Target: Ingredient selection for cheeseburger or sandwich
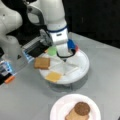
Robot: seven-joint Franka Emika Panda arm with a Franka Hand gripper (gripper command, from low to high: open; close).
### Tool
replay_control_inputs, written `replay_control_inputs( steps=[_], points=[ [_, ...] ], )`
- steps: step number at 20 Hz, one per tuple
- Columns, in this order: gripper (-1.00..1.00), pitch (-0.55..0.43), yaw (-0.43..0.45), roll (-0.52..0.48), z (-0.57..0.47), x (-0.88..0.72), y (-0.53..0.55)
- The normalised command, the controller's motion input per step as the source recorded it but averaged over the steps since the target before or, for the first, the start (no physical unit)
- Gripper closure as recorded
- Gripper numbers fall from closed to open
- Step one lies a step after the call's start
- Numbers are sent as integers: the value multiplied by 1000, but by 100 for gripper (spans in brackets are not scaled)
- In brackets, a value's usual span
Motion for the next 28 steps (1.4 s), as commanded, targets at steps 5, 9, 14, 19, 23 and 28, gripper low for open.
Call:
replay_control_inputs(
  steps=[5, 9, 14, 19, 23, 28],
  points=[
    [-100, 185, -375, -157, 356, 130, -61],
    [-100, 274, -466, -27, 394, 235, -189],
    [-100, 251, -466, 18, 213, 318, -221],
    [-100, 190, -456, 97, 99, 308, -312],
    [-100, 204, -157, -74, 96, 269, -429],
    [-100, 236, 14, -96, 70, 198, -420]
  ],
)
